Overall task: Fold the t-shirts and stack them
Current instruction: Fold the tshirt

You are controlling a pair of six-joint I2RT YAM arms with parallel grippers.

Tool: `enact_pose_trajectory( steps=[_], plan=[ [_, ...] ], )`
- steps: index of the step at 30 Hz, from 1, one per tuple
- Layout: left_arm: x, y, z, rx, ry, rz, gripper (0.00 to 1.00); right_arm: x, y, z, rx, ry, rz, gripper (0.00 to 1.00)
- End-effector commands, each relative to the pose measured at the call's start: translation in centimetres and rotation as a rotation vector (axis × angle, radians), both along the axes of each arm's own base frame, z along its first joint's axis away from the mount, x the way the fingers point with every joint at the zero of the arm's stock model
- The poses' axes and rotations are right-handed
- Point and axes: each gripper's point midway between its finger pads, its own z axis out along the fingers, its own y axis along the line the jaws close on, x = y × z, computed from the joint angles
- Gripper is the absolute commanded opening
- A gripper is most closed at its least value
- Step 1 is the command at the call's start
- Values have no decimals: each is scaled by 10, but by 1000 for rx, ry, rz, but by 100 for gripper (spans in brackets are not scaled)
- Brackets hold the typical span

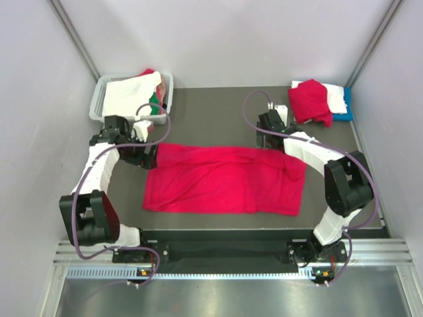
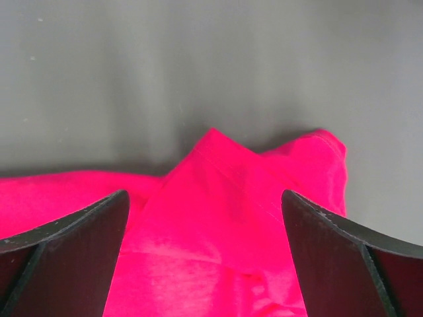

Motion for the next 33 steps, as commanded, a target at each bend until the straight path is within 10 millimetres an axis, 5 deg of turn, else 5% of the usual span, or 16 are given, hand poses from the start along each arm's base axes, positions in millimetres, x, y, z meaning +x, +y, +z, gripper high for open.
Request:
enact_pose_trajectory(
  steps=[1,8,14,21,29,33],
  plan=[
    [4,-10,-26,26,48,-4,97,7,8,10,51,-46,17,95],
    [25,-21,-74,40,158,-29,95,2,10,8,66,-40,25,87],
    [55,-15,-94,61,213,4,86,-4,7,5,64,-36,23,82],
    [80,-23,-77,10,155,17,79,-10,4,-3,64,-19,18,82],
    [60,-25,-83,8,170,0,54,-10,4,-9,56,-3,13,82],
    [52,-23,-82,22,168,-8,50,-9,4,-7,56,-8,12,82]
  ],
)
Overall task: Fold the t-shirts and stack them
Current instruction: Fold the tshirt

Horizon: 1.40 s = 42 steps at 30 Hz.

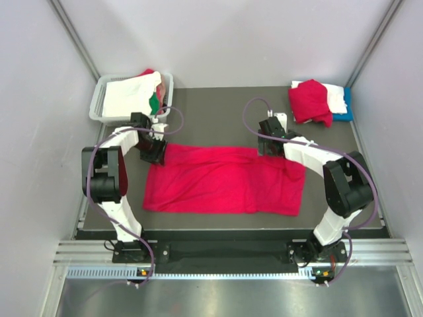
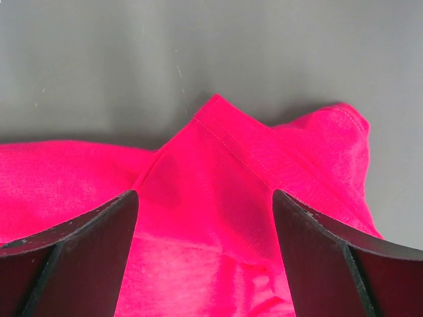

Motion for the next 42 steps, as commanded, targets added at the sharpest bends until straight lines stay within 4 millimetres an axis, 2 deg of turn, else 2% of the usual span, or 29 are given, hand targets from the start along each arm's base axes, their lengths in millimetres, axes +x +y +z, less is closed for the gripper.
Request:
enact_pose_trajectory(
  steps=[1,17,19,20,21,26,27,35,42],
  plan=[
    [-1,0,18,1,-68,-16,49,9,4,19,37,-65,-15,82],
    [0,5,19,33,-83,-8,43,9,-2,10,1,-53,-24,82],
    [1,6,19,35,-86,-8,35,9,-1,11,7,-56,-22,82],
    [0,5,18,34,-85,-5,15,9,-1,12,12,-61,-25,82],
    [1,5,18,32,-87,-4,10,10,0,13,14,-63,-24,82],
    [-1,5,17,32,-78,-1,7,11,1,15,19,-67,-23,82],
    [-2,6,17,37,-78,-1,0,11,1,15,20,-67,-22,82],
    [-2,16,23,70,-99,-4,0,13,0,9,7,-63,-27,82],
    [4,48,26,48,-85,60,0,20,-3,5,-26,-69,-38,82]
  ],
)
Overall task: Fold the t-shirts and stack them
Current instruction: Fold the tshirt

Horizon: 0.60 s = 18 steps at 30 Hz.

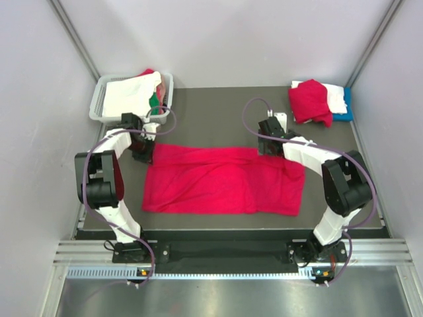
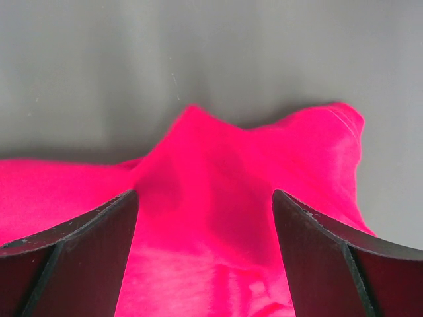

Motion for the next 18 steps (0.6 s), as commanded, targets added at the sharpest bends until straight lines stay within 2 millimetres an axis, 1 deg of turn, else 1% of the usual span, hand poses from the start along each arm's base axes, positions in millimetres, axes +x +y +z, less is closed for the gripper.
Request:
enact_pose_trajectory(
  steps=[1,4,8,10,13,18],
  plan=[
    [10,21,16,-2,-48,22,0,16,-2,3,-17,-50,-28,82],
    [9,25,15,18,-50,21,0,17,-3,-3,-27,-43,-33,82],
    [3,20,14,-9,-34,10,0,18,-1,-11,-21,-31,-35,82],
    [2,19,12,-11,-28,7,0,20,2,-11,-9,-34,-35,82],
    [2,19,12,-14,-30,4,0,25,6,-3,8,-47,-30,82],
    [1,17,12,-22,-25,-1,0,38,16,23,50,-95,-22,82]
  ],
)
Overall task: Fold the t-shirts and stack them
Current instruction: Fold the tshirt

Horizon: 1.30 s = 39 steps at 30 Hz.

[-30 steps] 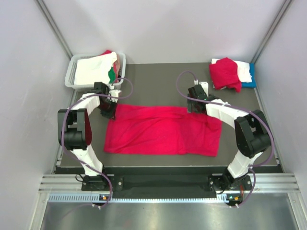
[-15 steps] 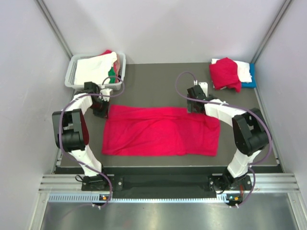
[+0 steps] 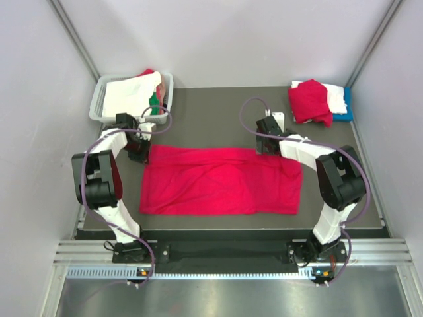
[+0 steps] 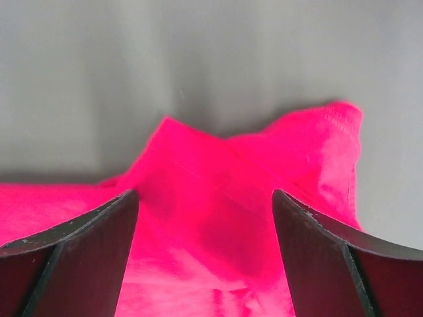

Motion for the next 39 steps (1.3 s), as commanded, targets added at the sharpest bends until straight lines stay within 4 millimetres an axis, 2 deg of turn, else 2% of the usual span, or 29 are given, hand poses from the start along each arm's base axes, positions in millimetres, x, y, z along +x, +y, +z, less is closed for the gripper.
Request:
enact_pose_trajectory(
  steps=[1,5,18,21,26,29,30,33,35,36,39],
  plan=[
    [1,-2,8,-15,-21,-25,0,29,14,41,67,-112,-13,82],
    [-2,-2,6,-14,-16,-26,0,36,17,50,74,-133,-11,82],
    [1,0,17,0,-44,-31,0,25,13,-4,37,-33,-21,77],
    [0,-1,18,0,-47,-33,0,25,12,-7,29,-26,-21,76],
    [0,1,18,3,-46,-32,0,24,11,-1,33,-37,-22,72],
    [0,1,17,2,-46,-30,0,22,10,3,34,-45,-23,61],
    [1,0,16,4,-46,-31,0,21,9,6,34,-50,-23,49],
    [0,-1,15,-3,-45,-32,0,18,6,13,34,-63,-25,33],
    [-1,-2,14,-7,-42,-31,0,15,4,15,27,-67,-31,28],
    [-1,-2,14,-8,-41,-32,0,14,2,18,28,-72,-34,22],
    [-2,-3,14,-10,-39,-34,0,11,1,23,28,-77,-33,21]
  ],
)
